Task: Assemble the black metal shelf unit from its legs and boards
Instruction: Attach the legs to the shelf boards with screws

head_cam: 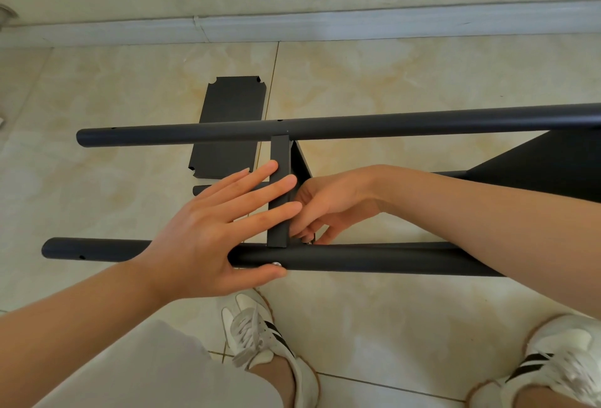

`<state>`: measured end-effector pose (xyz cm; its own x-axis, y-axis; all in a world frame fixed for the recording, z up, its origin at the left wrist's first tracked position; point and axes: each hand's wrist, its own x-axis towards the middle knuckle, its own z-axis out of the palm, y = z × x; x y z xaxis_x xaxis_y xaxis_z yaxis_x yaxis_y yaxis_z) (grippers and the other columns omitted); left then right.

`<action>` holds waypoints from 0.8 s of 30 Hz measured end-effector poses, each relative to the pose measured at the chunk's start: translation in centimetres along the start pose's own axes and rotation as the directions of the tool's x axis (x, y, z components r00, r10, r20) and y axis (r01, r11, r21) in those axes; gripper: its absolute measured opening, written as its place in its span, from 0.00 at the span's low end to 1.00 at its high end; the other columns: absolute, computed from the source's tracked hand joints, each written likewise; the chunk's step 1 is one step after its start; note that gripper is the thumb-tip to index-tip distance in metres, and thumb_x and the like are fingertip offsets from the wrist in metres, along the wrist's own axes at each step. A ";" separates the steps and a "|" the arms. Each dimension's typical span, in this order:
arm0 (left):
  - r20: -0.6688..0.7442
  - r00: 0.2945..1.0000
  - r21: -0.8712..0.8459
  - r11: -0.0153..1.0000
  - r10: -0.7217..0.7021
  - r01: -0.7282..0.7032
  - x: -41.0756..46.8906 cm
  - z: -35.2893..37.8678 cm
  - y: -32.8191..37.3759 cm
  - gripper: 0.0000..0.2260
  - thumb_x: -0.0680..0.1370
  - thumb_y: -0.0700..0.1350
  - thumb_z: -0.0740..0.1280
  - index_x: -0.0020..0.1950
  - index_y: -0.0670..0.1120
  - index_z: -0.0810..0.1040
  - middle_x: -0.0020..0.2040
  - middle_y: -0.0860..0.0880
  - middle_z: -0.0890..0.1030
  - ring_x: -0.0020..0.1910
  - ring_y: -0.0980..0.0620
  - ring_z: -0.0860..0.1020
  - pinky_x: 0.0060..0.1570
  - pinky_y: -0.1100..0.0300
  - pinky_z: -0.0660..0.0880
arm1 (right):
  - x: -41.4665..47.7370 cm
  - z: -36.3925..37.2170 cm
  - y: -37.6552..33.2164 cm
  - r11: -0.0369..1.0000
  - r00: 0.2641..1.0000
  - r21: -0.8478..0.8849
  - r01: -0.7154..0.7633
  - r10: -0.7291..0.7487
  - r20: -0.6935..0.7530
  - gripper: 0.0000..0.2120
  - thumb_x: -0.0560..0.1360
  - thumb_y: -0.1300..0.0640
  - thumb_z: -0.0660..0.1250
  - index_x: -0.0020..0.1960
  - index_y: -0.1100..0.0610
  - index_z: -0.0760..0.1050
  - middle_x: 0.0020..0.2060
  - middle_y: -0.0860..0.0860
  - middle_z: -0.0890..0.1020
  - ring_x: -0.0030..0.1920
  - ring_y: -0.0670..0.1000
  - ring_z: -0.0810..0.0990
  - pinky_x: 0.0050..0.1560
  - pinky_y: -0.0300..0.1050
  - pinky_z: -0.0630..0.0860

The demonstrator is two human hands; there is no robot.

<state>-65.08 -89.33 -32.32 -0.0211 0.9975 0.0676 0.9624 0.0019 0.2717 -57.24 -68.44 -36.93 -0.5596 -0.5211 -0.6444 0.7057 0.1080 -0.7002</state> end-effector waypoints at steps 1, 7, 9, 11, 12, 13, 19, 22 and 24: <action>0.000 1.000 0.001 1.000 0.000 0.000 0.0 0.0 0.0 0.30 0.76 0.62 0.68 0.73 0.48 0.72 0.76 0.46 0.68 0.79 0.45 0.61 0.77 0.49 0.60 | 0.1 0.1 0.0 1.000 1.000 -0.002 -0.001 0.001 -0.008 0.07 0.77 0.57 0.68 0.42 0.55 0.83 0.38 0.54 0.79 0.47 0.52 0.77 0.59 0.50 0.78; -0.002 1.000 0.006 1.000 0.002 -0.002 0.0 0.0 0.0 0.30 0.76 0.62 0.68 0.73 0.48 0.72 0.76 0.46 0.69 0.79 0.45 0.61 0.77 0.48 0.60 | -0.1 0.0 -0.1 0.999 0.999 -0.037 -0.017 0.016 -0.039 0.15 0.78 0.54 0.67 0.33 0.51 0.82 0.34 0.51 0.76 0.45 0.51 0.74 0.62 0.51 0.76; -0.002 1.000 0.006 1.000 -0.001 0.001 0.0 0.1 0.0 0.30 0.76 0.62 0.68 0.73 0.48 0.72 0.76 0.46 0.68 0.79 0.45 0.61 0.77 0.47 0.61 | -0.1 0.2 -0.1 1.000 1.000 -0.004 -0.004 0.004 -0.011 0.11 0.77 0.57 0.68 0.36 0.53 0.81 0.35 0.51 0.78 0.45 0.51 0.76 0.61 0.51 0.76; -0.006 1.000 0.002 1.000 0.000 0.000 0.0 0.1 0.0 0.30 0.76 0.62 0.69 0.73 0.48 0.72 0.76 0.46 0.69 0.79 0.44 0.61 0.76 0.46 0.63 | 0.1 0.3 -0.1 0.999 0.999 -0.040 0.006 -0.008 -0.041 0.12 0.77 0.56 0.69 0.34 0.53 0.81 0.37 0.54 0.77 0.45 0.52 0.76 0.62 0.52 0.77; -0.009 1.000 0.001 1.000 0.002 -0.002 0.0 0.0 0.0 0.30 0.76 0.62 0.69 0.73 0.48 0.72 0.76 0.46 0.69 0.79 0.44 0.61 0.76 0.45 0.63 | 0.2 0.3 -0.1 0.997 0.998 -0.076 0.005 -0.010 -0.069 0.14 0.77 0.55 0.68 0.32 0.51 0.81 0.38 0.55 0.76 0.46 0.51 0.76 0.62 0.53 0.76; -0.012 1.000 -0.001 1.000 0.003 -0.003 0.0 0.0 0.0 0.30 0.76 0.62 0.69 0.73 0.48 0.72 0.76 0.46 0.69 0.79 0.44 0.61 0.76 0.45 0.63 | 0.2 0.3 -0.1 0.995 0.996 -0.102 -0.002 -0.007 -0.088 0.16 0.77 0.53 0.68 0.31 0.49 0.82 0.39 0.55 0.76 0.46 0.51 0.76 0.63 0.53 0.76; -0.008 1.000 0.000 1.000 0.003 -0.003 -0.1 0.0 -0.1 0.30 0.76 0.62 0.68 0.73 0.48 0.72 0.76 0.46 0.69 0.79 0.45 0.61 0.77 0.48 0.60 | -0.2 0.1 0.0 1.000 1.000 0.005 0.019 -0.019 -0.005 0.11 0.78 0.58 0.68 0.37 0.54 0.80 0.34 0.51 0.78 0.45 0.51 0.77 0.58 0.49 0.77; -0.010 1.000 0.000 1.000 0.007 -0.007 0.0 0.1 0.0 0.30 0.76 0.62 0.68 0.73 0.48 0.72 0.76 0.46 0.69 0.79 0.44 0.61 0.77 0.47 0.61 | 0.1 0.3 0.1 0.999 1.000 -0.019 0.027 -0.027 -0.014 0.13 0.77 0.58 0.68 0.35 0.53 0.80 0.36 0.52 0.76 0.48 0.54 0.75 0.61 0.51 0.76; -0.012 1.000 -0.001 1.000 0.007 -0.007 0.0 0.0 0.0 0.30 0.76 0.62 0.68 0.73 0.48 0.72 0.76 0.46 0.69 0.79 0.44 0.61 0.77 0.47 0.62 | 0.2 0.5 0.0 0.999 0.999 -0.037 0.015 -0.016 -0.035 0.08 0.77 0.57 0.68 0.39 0.57 0.79 0.37 0.54 0.75 0.48 0.54 0.74 0.63 0.53 0.75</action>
<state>-65.11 -89.37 -32.36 -0.0178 0.9966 0.0810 0.9624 -0.0049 0.2717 -57.13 -68.98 -36.93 -0.5857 -0.4927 -0.6436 0.6807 0.1320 -0.7205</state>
